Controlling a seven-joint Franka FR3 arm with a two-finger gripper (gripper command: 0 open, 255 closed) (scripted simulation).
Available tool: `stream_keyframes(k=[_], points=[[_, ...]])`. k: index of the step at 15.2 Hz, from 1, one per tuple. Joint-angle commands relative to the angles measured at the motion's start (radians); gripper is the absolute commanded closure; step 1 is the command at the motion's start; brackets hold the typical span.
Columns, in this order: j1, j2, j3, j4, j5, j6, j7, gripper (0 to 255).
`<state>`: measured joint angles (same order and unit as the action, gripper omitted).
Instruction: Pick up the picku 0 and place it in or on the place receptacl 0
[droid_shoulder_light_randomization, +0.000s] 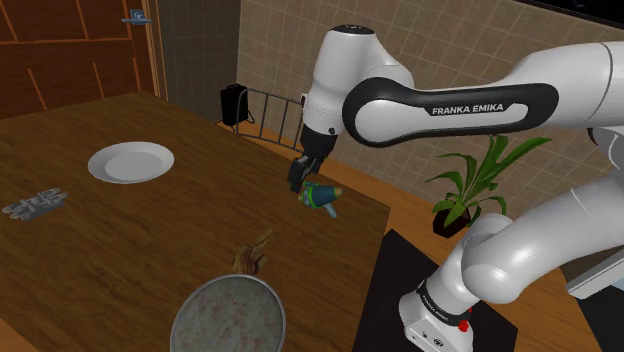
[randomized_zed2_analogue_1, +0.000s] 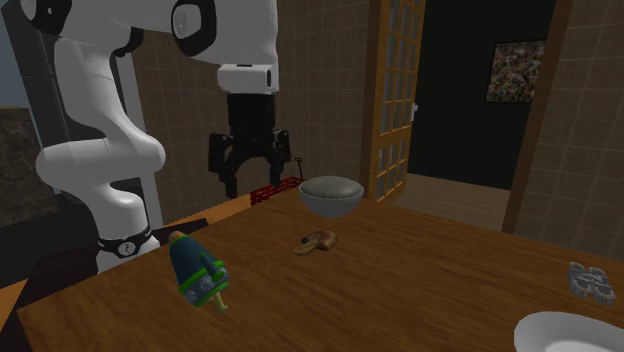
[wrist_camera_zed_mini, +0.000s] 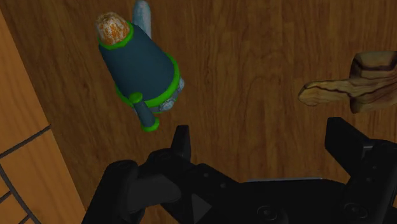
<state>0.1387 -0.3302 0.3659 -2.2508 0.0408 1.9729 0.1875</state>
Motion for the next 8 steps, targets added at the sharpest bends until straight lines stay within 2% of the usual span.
stream_keyframes(k=[1, 4, 8], points=[[0.008, 0.062, 0.033, 0.038, -0.019, 0.034, 0.023, 0], [0.018, 0.135, 0.069, 0.088, -0.051, 0.063, 0.053, 0], [0.017, 0.154, 0.071, 0.052, -0.060, 0.116, 0.060, 0]])
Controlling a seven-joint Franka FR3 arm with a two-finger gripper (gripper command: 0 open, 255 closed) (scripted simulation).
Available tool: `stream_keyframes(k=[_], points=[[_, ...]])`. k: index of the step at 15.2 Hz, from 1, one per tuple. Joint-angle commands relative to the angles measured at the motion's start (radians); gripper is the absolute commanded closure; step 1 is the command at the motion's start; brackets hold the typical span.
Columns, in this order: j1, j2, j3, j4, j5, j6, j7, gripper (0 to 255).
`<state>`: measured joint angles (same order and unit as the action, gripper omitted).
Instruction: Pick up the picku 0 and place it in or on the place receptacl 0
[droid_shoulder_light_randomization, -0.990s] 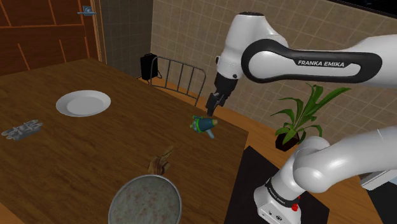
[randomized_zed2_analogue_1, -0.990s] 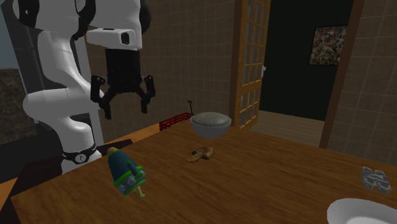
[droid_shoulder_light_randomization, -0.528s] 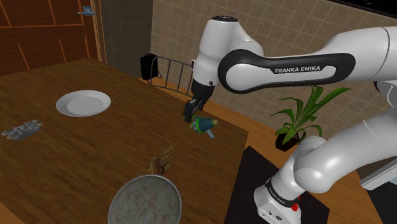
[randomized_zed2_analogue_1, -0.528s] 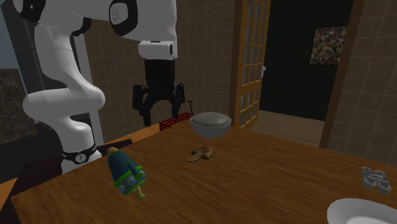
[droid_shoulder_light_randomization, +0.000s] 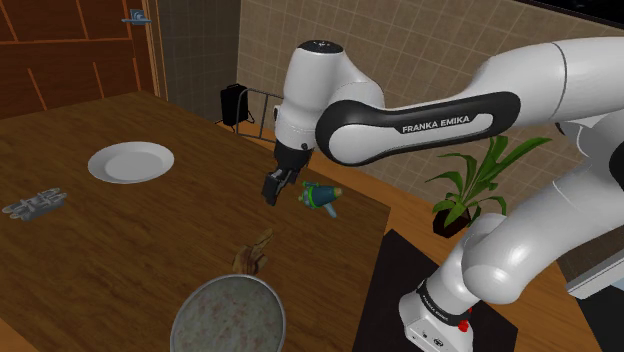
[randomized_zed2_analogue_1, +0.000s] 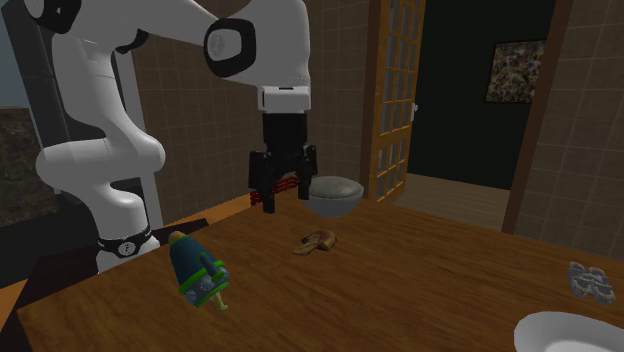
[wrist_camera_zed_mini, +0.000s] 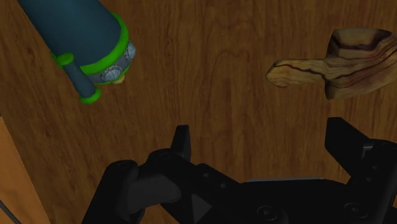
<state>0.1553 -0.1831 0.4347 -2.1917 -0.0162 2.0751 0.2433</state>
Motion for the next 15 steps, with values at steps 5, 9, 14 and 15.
stream_keyframes(k=[5, 9, 14, 15], points=[[-0.002, 0.028, 0.005, -0.036, -0.014, 0.062, 0.012, 0], [-0.002, 0.028, 0.005, -0.036, -0.014, 0.062, 0.012, 0], [-0.002, 0.028, 0.005, -0.036, -0.014, 0.062, 0.012, 255], [-0.002, 0.028, 0.005, -0.036, -0.014, 0.062, 0.012, 255]])
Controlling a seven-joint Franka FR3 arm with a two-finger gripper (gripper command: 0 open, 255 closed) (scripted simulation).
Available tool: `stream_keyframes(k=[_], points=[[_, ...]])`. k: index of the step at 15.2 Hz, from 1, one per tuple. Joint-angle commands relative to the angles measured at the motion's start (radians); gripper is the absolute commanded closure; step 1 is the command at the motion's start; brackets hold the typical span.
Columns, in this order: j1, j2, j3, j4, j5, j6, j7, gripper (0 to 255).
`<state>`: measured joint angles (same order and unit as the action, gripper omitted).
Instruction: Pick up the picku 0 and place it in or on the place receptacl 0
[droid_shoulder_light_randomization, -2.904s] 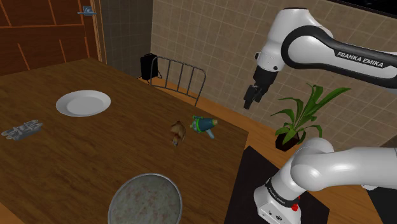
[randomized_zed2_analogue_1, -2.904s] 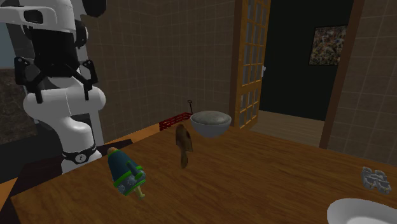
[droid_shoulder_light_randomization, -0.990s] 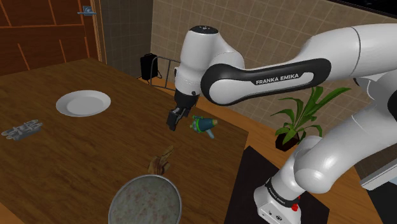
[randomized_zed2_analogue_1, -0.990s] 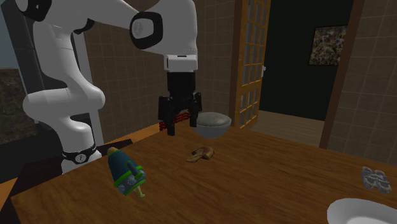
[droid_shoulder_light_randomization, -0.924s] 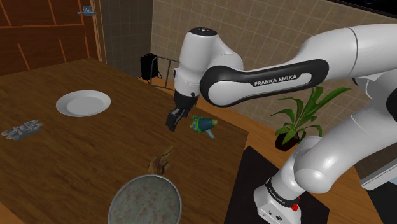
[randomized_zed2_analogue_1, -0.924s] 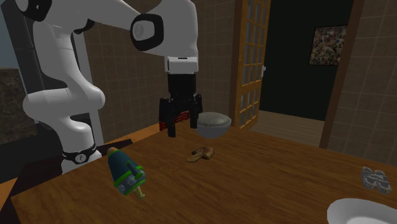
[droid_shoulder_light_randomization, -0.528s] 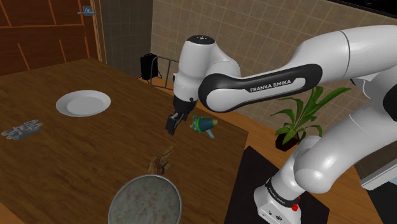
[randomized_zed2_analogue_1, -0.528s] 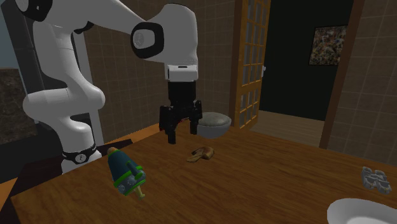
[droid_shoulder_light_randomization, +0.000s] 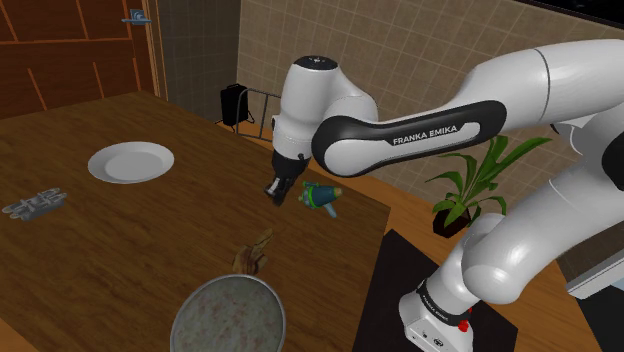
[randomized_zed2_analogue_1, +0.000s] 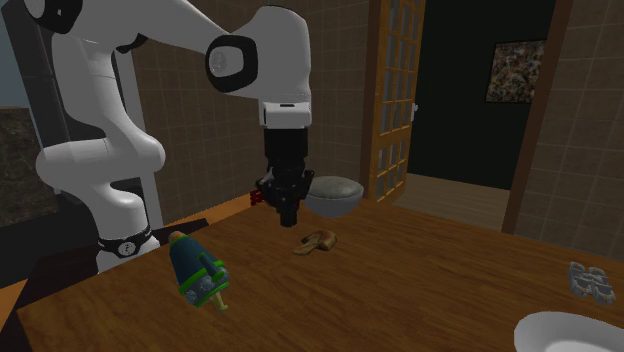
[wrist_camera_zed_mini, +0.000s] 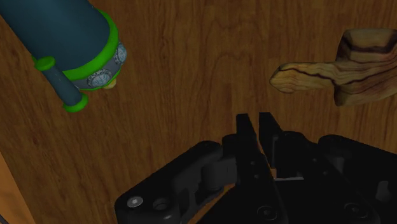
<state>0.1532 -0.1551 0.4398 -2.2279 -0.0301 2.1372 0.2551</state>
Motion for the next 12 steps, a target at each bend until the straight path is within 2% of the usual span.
stream_keyframes(k=[1, 6, 7, 12], points=[[0.000, 0.000, 0.000, 0.000, 0.000, 0.000, 0.000, 255], [0.000, 0.000, 0.000, 0.000, 0.000, 0.000, 0.000, 255], [0.000, 0.000, 0.000, 0.000, 0.000, 0.000, 0.000, 0], [-0.040, 0.076, 0.123, -0.012, 0.032, 0.023, 1.055, 0]])
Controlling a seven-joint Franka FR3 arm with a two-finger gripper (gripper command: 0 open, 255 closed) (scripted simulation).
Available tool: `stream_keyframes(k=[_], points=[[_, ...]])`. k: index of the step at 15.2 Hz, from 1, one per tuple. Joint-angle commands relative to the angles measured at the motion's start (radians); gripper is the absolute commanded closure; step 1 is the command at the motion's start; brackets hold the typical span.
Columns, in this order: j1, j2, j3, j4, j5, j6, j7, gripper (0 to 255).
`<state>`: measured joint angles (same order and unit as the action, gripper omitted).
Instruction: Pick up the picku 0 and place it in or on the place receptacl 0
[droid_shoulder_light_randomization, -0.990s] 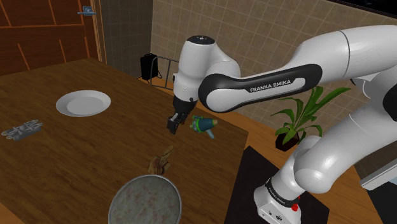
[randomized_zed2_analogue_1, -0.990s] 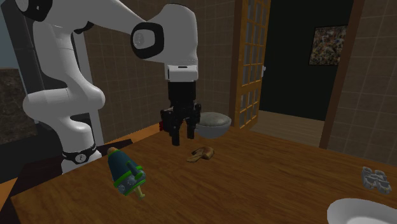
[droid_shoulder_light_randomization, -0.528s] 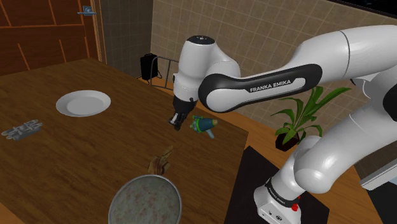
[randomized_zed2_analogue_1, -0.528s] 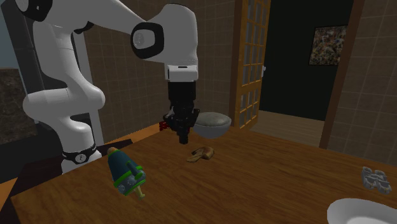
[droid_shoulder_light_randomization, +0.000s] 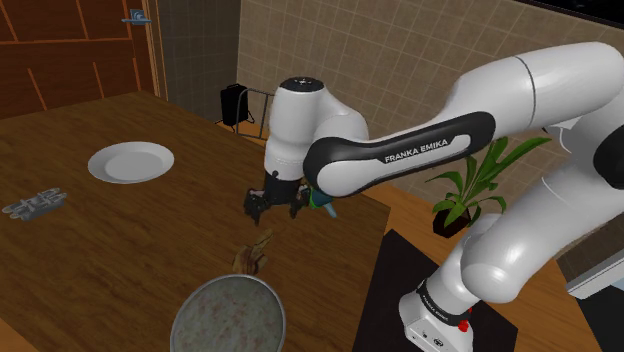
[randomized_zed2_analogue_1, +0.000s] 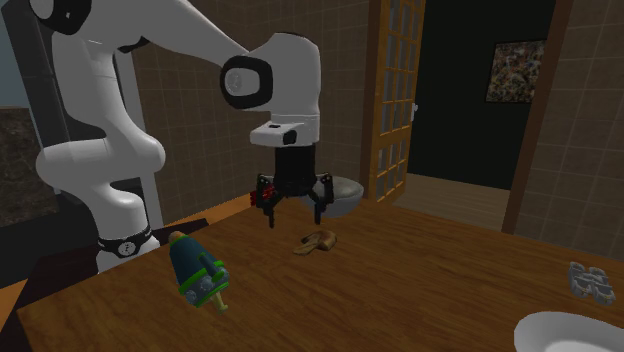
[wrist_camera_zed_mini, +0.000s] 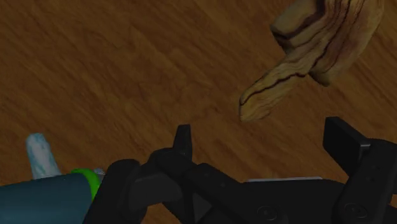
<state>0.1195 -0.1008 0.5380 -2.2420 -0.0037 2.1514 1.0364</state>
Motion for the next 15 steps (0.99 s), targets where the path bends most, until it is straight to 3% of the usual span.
stream_keyframes(k=[1, 2, 3, 10, 15], points=[[-0.010, 0.055, 0.043, 0.014, 0.005, 0.021, 0.487, 0], [-0.014, 0.091, 0.058, 0.030, 0.000, 0.036, 0.699, 0], [-0.010, 0.110, 0.059, 0.038, -0.003, 0.044, 0.802, 0], [-0.001, 0.172, 0.053, -0.002, -0.049, 0.136, 0.835, 0], [0.000, 0.177, 0.052, -0.005, -0.053, 0.143, 0.839, 0]])
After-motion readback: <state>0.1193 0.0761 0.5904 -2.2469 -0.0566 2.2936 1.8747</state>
